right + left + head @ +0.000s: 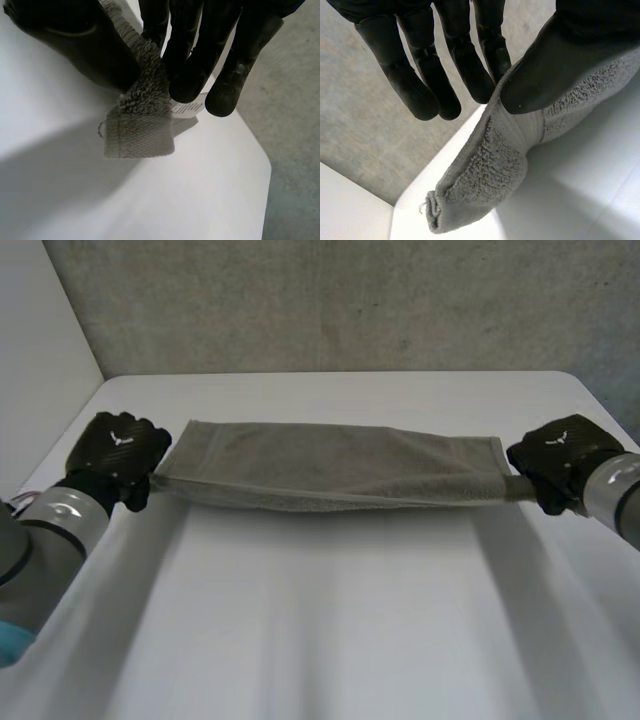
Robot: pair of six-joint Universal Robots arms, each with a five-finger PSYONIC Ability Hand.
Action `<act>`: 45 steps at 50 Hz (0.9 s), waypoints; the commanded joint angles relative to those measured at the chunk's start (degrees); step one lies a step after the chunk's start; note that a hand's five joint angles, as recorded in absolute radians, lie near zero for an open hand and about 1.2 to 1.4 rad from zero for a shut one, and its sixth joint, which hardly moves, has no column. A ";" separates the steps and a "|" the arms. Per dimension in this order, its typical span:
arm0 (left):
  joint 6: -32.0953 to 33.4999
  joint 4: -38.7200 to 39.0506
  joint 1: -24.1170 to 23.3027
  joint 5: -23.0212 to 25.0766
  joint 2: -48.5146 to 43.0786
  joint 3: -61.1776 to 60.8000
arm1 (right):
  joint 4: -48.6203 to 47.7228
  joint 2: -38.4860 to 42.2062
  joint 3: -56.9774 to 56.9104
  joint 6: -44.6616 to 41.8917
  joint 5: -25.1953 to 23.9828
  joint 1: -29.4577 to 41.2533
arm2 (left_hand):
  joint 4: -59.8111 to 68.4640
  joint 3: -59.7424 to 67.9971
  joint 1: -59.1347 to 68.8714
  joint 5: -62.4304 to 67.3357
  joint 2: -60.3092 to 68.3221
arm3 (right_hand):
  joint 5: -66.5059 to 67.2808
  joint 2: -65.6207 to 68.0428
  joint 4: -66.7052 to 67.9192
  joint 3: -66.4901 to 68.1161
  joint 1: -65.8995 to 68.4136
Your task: Fold the towel.
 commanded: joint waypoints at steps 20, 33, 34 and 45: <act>0.51 -11.35 1.06 6.43 7.79 -1.93 | 23.14 -1.67 -2.60 -12.60 -15.50 -11.82 | -6.98 -8.28 -1.88 -14.22 -6.61 | 2.69 3.05 3.01 2.65 4.13; 0.51 -9.15 -5.88 -4.28 -22.07 25.55 | 20.42 19.77 -18.60 -3.98 -6.36 -5.05 | -6.98 -8.28 -1.88 -14.22 -6.61 | 2.69 3.05 3.01 2.65 4.13; 0.51 -9.15 -5.88 -4.29 -22.10 25.58 | 18.77 21.60 -20.34 -2.24 -6.27 -4.62 | -6.98 -8.28 -1.88 -14.22 -6.61 | 2.69 3.05 3.01 2.65 4.13; 0.51 -5.82 -8.08 -6.66 -34.74 38.76 | 1.90 28.29 -24.13 8.76 -4.61 -1.63 | -6.98 -8.28 -1.88 -14.22 -6.61 | 2.69 3.05 3.01 2.65 4.13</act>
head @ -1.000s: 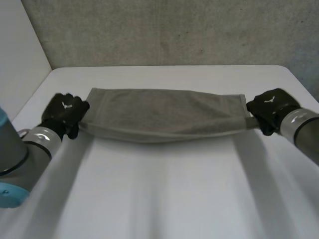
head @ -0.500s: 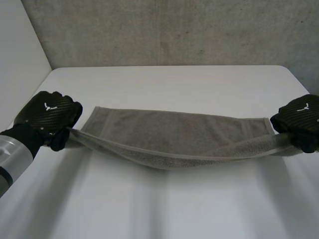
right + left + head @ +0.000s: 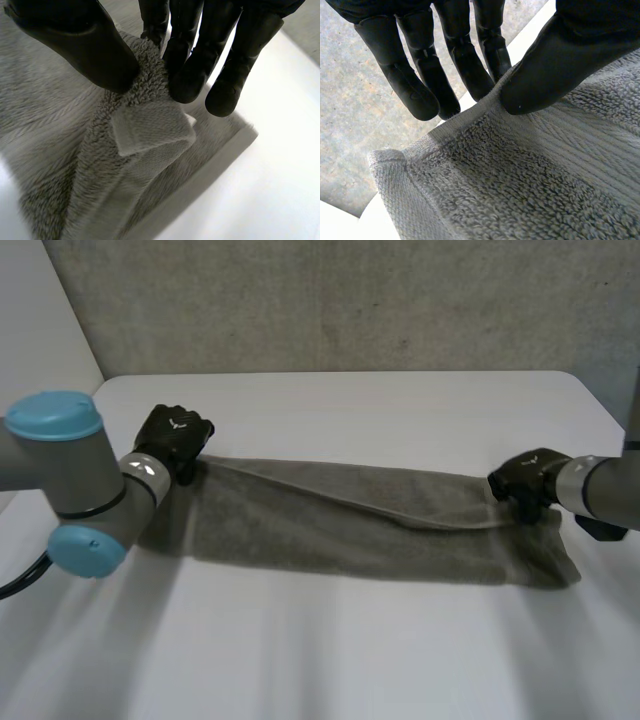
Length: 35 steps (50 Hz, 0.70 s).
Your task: Fold the towel.
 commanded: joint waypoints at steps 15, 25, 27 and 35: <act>0.14 8.54 -2.24 -5.53 -13.39 13.58 | -24.44 6.20 -1.50 5.86 7.14 3.27 | -7.41 -8.66 -1.88 -14.22 -7.16 | 2.69 2.91 3.01 2.65 4.13; 0.14 8.63 -2.94 -5.61 -15.94 15.96 | -24.70 8.22 -3.08 5.86 9.42 3.27 | -7.41 -8.66 -1.88 -14.22 -7.16 | 2.69 2.91 3.01 2.65 4.13; 0.14 8.63 -2.94 -5.61 -16.38 16.22 | -24.71 8.40 -3.34 5.86 9.60 3.27 | -7.41 -8.66 -1.88 -14.22 -7.16 | 2.69 2.91 3.01 2.65 4.13; 1.20 9.51 -3.38 -5.44 -17.96 16.23 | -25.50 9.72 -3.43 5.95 10.04 3.27 | -51.29 -52.54 -45.76 -58.10 -51.04 | -36.61 -36.39 -36.29 -36.65 -35.17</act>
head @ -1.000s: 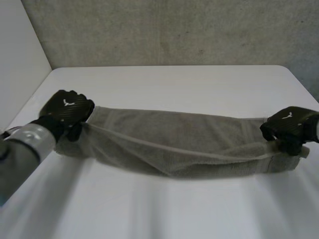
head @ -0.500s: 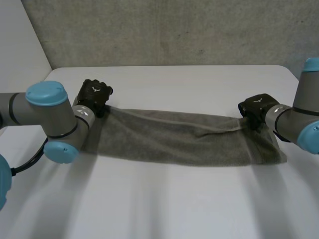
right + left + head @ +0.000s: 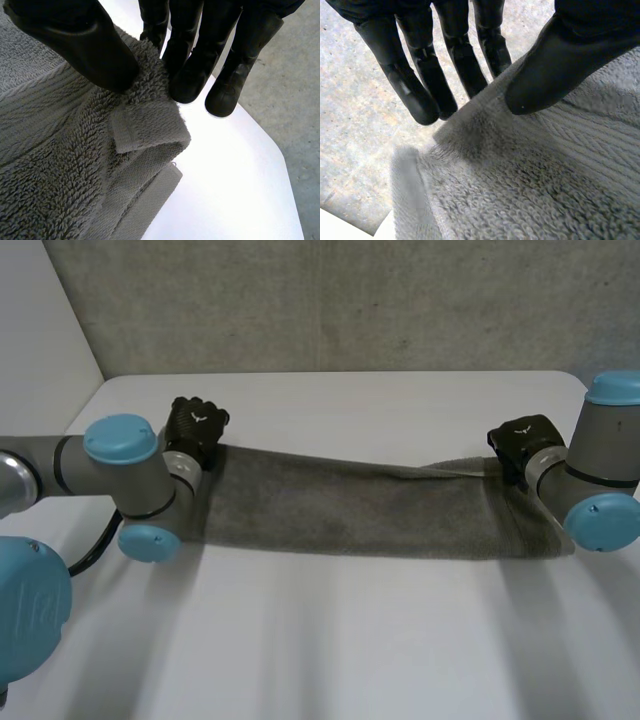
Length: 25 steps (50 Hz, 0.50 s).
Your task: Fold the towel.
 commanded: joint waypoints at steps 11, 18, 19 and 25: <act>7.05 5.60 -1.71 -0.63 2.86 -4.79 | -1.00 -2.40 1.78 1.53 0.55 0.84 | -72.30 -72.72 -68.16 -80.41 -72.29 | -65.09 -65.01 -64.90 -65.29 -64.05; 4.78 7.44 -1.62 -0.63 12.07 -10.93 | -5.30 -16.09 9.32 7.50 -0.33 0.22 | -72.30 -72.72 -68.16 -80.41 -72.29 | -65.09 -65.01 -64.90 -65.29 -64.05; 4.77 7.44 -1.62 -0.63 12.09 -10.94 | -5.31 -16.11 9.34 7.50 -0.33 0.22 | -72.30 -72.72 -68.16 -80.41 -72.29 | -65.09 -65.01 -64.90 -65.29 -64.05; 0.73 7.44 -1.18 -0.54 18.51 -15.16 | -6.19 -23.67 13.73 7.42 -2.88 0.22 | -72.30 -72.72 -68.16 -80.41 -72.29 | -65.09 -65.01 -64.90 -65.29 -64.05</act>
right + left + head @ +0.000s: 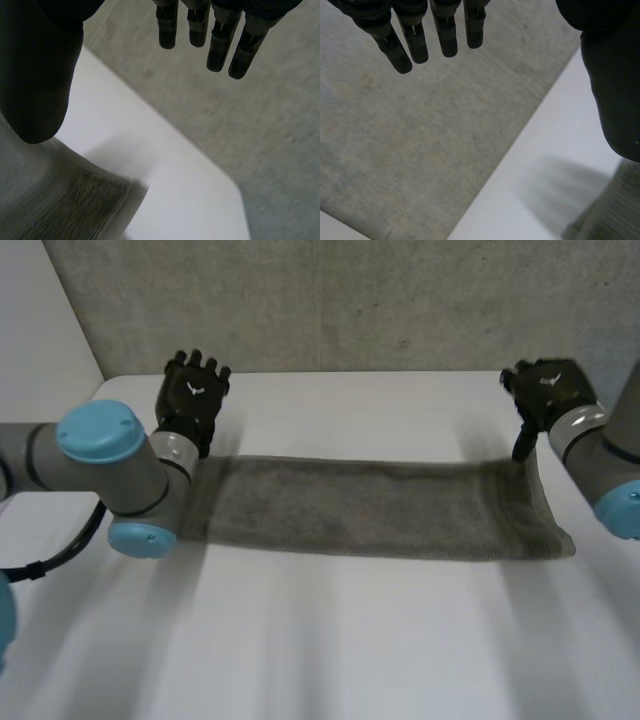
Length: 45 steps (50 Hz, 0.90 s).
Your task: Fold the towel.
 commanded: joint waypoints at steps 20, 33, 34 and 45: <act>-8.89 -2.72 0.66 3.33 18.94 -23.65 | 14.60 -10.88 18.03 -7.51 -7.66 -1.25 | -4.24 -3.23 -4.69 -11.82 -3.88 | 8.16 6.51 6.83 6.89 8.15; -17.16 -7.20 2.07 6.07 19.82 -27.53 | 1.40 -5.95 26.05 -9.45 -6.96 -4.69 | -3.40 -2.39 -3.85 -10.98 -3.04 | 11.54 9.89 10.21 10.27 11.54; -17.59 -7.64 2.07 6.07 19.82 -27.53 | 0.53 -5.08 26.05 -9.71 -6.87 -5.04 | -3.23 -2.23 -3.69 -10.81 -2.87 | 13.54 11.89 12.21 12.27 13.54; -17.86 -7.64 2.42 6.24 20.52 -28.32 | -3.07 -0.69 24.65 -13.84 -3.10 -5.83 | -2.90 -1.89 -3.35 -10.47 -2.53 | 27.12 25.47 25.79 25.85 27.11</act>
